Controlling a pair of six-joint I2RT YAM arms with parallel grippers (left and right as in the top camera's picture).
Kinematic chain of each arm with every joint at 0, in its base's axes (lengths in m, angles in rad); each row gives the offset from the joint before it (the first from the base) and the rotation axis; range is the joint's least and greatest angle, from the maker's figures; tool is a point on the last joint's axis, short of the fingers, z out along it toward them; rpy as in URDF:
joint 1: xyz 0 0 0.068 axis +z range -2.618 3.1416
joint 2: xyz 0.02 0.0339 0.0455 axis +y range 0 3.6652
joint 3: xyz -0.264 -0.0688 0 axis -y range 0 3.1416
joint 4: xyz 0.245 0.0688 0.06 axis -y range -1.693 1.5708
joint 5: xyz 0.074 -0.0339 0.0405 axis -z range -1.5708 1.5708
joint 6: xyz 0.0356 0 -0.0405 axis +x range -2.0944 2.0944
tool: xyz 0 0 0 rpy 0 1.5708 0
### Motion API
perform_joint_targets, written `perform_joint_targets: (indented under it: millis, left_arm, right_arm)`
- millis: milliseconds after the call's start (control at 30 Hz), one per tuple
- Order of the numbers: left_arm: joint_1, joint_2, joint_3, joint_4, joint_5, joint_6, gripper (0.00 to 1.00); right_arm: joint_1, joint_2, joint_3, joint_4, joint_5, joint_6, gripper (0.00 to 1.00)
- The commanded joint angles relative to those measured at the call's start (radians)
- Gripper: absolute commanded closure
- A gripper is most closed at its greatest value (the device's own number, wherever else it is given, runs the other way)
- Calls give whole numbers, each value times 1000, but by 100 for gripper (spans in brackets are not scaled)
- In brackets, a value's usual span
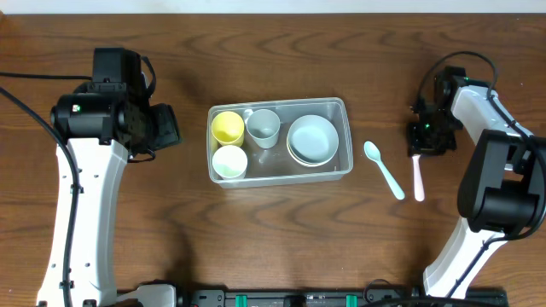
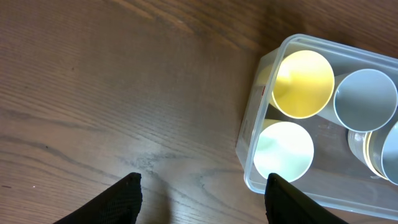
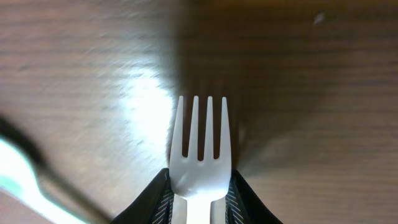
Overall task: Pack container
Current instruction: 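Move the right gripper to the white fork and grasp it, then carry the white fork into the container's front and release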
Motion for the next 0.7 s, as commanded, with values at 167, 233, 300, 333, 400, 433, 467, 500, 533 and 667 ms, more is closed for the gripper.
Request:
perform_joint_targets:
  millis: [167, 233, 300, 333, 400, 433, 467, 500, 533, 667]
  left_arm:
    - [4, 3, -11, -2, -1, -1, 36]
    - [4, 3, -12, -2, -1, -1, 36]
    - [4, 3, -12, -2, -1, -2, 36]
    - [4, 3, -11, -2, -1, -2, 36]
    - [4, 3, -12, -2, -1, -2, 36]
    - [4, 3, -12, -2, -1, -2, 36]
    - [4, 3, -12, -2, -1, -2, 36]
    - [4, 3, -12, -2, -1, -2, 36]
    - [4, 3, -12, -3, -1, -2, 36]
    - [4, 3, -11, -3, -1, -2, 36]
  right_arm:
    - [107, -277, 161, -23, -131, -95, 91]
    - [169, -358, 178, 6, -130, -146, 94]
    - [247, -430, 180, 39, -128, -209, 94]
    - [286, -455, 180, 50, -128, -238, 94]
    - [382, -495, 180, 60, -128, -297, 94]
    - [435, -505, 180, 59, -128, -327, 94]
    - [479, -509, 180, 55, -128, -349, 94]
    - [531, -509, 180, 51, -128, -370, 94]
    - [570, -506, 177, 50, -128, -384, 94]
    - [715, -465, 168, 52, -127, -401, 93]
